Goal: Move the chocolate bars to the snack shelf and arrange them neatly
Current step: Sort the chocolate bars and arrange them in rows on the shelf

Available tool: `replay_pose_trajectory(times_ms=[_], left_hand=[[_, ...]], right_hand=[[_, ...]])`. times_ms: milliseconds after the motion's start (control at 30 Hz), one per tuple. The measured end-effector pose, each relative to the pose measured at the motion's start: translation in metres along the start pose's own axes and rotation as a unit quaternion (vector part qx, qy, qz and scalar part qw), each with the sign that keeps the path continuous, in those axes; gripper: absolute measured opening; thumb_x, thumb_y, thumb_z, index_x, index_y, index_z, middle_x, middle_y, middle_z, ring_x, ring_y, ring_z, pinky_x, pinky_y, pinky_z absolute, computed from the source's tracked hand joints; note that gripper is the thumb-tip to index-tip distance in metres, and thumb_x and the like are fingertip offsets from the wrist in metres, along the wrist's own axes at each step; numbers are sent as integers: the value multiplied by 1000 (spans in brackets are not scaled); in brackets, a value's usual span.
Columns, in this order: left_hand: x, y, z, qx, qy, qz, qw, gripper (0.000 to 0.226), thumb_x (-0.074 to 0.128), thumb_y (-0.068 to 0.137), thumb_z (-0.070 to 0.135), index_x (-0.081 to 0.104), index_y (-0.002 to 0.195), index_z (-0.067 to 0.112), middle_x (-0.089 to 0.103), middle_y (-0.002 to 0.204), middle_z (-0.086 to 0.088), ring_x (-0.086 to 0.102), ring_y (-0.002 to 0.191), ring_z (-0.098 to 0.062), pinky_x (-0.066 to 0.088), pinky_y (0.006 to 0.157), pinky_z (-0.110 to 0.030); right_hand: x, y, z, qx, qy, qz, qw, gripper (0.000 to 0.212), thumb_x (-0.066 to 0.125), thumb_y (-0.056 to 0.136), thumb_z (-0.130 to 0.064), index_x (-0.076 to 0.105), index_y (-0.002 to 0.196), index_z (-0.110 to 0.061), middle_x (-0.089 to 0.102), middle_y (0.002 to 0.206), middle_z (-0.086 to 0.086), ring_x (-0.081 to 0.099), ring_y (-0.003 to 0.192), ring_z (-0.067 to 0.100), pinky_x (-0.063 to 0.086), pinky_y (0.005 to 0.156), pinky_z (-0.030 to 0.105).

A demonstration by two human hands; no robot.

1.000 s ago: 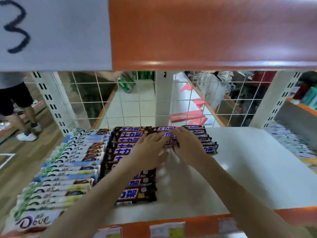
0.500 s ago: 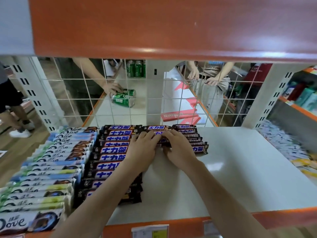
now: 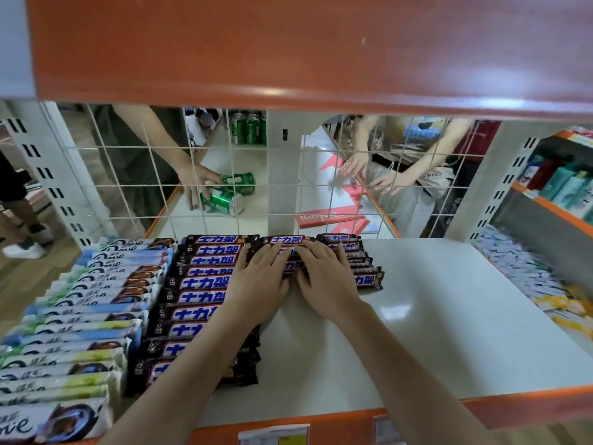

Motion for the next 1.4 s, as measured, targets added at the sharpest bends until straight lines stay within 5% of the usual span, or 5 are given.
replay_pose_trajectory(times_ms=[900,1167,1400], left_hand=[[-2,-1,0,-7,-10,4,1000,49,34,95,35,26,143,27,25,152,7,18,141,-11,0,115,-44],[6,0,-2,-18,32,-44,998,57,25,97,44,7,148,27,5,158,2,1,145,-15,-5,114,-49],[7,1,-2,-20,48,-51,997,53,17,99,40,6,148,25,3,158,1,0,145,-15,-6,114,-49]], right_hand=[[-4,-4,-5,4,-4,-11,1000,32,41,94,-34,50,123,-23,53,127,-8,40,126,12,0,115,49],[-14,5,-2,23,2,-11,1000,40,36,97,-33,42,135,-24,43,140,-9,31,134,12,-4,114,49],[0,20,1,31,-39,-99,994,44,28,99,-31,31,142,-20,30,150,-3,17,142,17,-4,112,57]])
Point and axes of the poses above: each hand's wrist, its own y-axis towards the middle knuckle, its own x-axis out of the palm, z = x × y, the point moved 8 cm from there along y, towards the middle knuckle
